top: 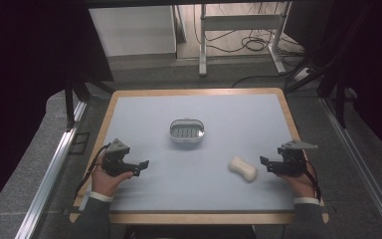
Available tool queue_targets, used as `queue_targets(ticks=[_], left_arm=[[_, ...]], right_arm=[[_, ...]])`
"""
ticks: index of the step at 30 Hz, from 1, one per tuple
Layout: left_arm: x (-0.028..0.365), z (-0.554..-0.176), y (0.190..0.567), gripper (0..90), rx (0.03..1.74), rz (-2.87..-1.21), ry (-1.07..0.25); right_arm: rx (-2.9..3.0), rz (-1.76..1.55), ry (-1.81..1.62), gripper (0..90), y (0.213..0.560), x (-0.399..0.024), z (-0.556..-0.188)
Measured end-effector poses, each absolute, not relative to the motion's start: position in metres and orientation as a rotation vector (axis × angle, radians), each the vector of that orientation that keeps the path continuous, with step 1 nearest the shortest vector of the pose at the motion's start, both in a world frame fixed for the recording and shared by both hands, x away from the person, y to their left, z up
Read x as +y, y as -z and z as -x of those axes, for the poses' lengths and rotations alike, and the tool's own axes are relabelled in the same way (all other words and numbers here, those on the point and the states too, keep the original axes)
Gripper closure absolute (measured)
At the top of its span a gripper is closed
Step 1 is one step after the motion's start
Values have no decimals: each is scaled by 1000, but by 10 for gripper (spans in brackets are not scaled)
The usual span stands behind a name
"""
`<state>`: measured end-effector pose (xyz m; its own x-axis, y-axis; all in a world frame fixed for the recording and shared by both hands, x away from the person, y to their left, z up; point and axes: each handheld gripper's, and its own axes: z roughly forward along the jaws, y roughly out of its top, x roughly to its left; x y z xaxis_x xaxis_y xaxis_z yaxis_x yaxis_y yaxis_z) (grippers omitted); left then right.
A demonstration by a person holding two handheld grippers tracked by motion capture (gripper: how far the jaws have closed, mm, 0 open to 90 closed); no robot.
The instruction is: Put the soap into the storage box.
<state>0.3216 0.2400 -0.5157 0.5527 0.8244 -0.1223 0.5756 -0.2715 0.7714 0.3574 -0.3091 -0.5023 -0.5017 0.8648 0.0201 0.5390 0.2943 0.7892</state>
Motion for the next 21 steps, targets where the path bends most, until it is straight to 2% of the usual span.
queue_targets(ticks=[6, 21], left_arm=[[237, -320, 514, 14, 1114, -1997, -432], [247, -319, 508, 25, 1093, -1987, -432]], right_arm=[[2159, -1280, -1057, 178, 503, -313, -359], [2194, -1285, -1024, 184, 498, -309, -360]])
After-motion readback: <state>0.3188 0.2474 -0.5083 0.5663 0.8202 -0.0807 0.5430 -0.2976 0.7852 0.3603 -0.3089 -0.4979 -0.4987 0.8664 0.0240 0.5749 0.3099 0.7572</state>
